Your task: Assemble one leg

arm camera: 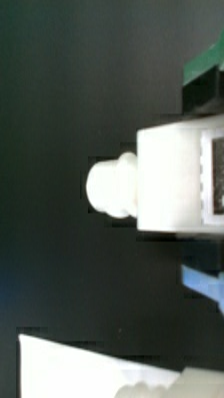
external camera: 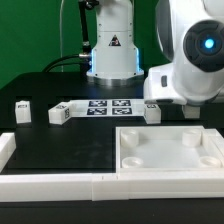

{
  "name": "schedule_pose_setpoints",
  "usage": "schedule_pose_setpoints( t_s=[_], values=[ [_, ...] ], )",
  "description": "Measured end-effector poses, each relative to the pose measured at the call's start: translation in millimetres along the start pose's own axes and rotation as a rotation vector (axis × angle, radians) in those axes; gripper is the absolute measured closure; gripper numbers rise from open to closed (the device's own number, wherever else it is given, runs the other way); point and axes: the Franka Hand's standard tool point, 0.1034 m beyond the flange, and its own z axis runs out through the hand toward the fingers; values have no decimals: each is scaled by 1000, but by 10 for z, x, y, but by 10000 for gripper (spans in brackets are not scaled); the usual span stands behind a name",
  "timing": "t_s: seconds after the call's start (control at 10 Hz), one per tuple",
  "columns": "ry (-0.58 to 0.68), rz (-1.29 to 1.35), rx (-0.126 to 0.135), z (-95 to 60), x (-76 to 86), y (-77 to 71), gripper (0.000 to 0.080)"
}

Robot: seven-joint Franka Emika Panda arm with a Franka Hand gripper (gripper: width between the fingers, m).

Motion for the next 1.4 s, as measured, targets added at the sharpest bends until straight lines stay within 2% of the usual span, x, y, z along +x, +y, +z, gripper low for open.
schedule_pose_setpoints(
  t_s=[0.1,0.2,0.3,0.4,0.5,0.6,0.7,0.8,0.9,1.0,1.1,1.2,1.4],
  values=[
    [-26,11,-6,-153,-141,-22,511],
    [-15,3,-3,-315,-181,-56,509],
    [17,1,1,-381,-168,-69,509],
    [11,3,-1,-335,-170,-58,509],
    [60,2,5,-353,-103,-76,509],
    [183,0,13,-414,-49,-100,509],
    [251,-1,11,-390,-101,-85,509],
    [342,-5,16,-431,-62,-94,509],
    [427,-22,8,-608,-120,-97,509],
    [488,-51,-23,-812,-193,-142,509],
    [567,-65,-25,-898,-174,-229,509],
    [698,-76,-15,-916,-130,-241,509],
    [854,-97,-11,-896,-146,-219,509]
  ],
)
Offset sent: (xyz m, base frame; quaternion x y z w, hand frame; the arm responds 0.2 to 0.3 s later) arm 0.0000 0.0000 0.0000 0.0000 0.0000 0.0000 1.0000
